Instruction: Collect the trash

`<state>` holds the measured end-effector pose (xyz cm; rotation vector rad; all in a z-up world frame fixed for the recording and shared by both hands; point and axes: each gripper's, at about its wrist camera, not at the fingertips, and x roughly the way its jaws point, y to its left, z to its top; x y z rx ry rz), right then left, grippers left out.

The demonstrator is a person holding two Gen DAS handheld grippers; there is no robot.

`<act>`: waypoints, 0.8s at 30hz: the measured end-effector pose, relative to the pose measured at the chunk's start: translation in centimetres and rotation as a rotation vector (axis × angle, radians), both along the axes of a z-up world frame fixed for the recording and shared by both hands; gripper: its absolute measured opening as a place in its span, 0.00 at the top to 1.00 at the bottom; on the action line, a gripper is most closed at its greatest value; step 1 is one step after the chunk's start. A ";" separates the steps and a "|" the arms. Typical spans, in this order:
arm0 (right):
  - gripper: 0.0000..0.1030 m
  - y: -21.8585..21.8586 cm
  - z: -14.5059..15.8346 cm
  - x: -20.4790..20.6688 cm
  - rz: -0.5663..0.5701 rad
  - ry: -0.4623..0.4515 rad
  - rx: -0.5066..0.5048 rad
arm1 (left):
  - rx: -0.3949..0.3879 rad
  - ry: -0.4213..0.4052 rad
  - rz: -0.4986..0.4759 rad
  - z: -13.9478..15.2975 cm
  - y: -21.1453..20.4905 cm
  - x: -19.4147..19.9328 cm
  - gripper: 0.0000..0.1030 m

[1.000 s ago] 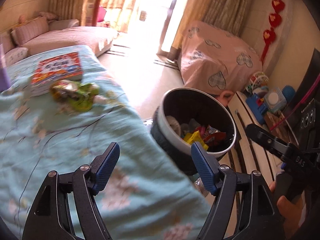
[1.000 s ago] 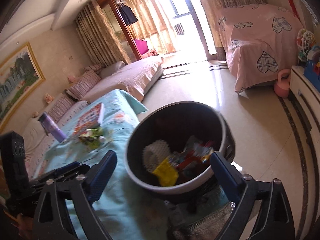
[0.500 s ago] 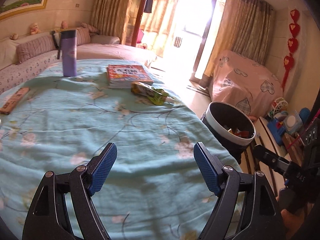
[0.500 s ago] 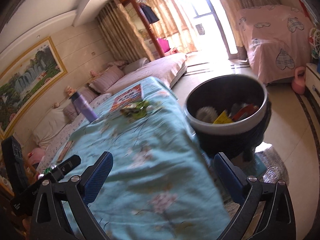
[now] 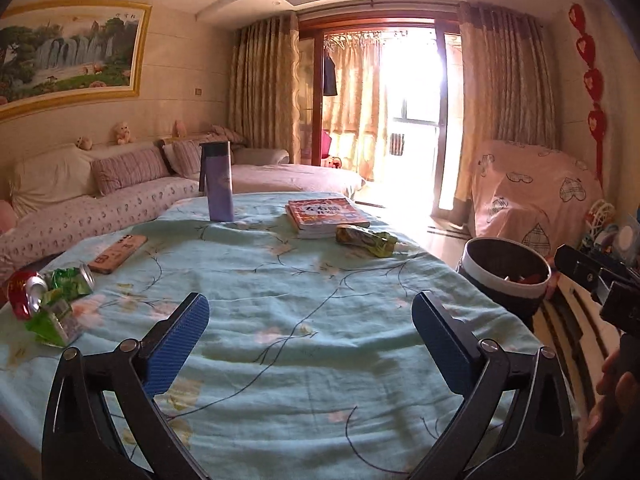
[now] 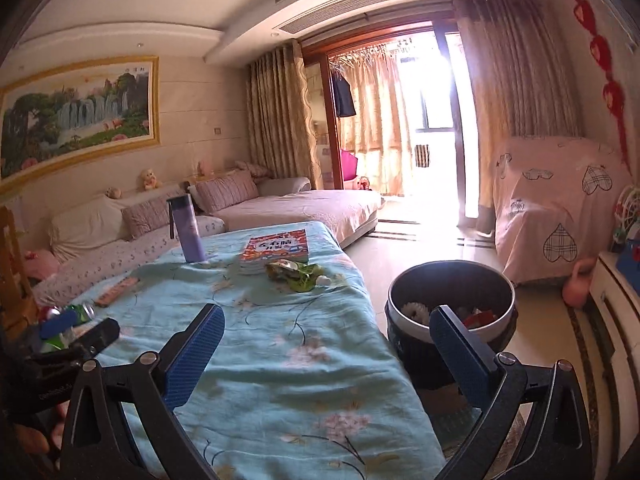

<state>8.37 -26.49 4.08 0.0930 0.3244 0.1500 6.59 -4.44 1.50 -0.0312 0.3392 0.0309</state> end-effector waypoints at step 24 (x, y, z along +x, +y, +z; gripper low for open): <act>0.00 0.4 -3.6 -1.0 -0.013 0.026 0.001 | 0.067 0.000 0.030 -1.6 0.1 -2.1 0.00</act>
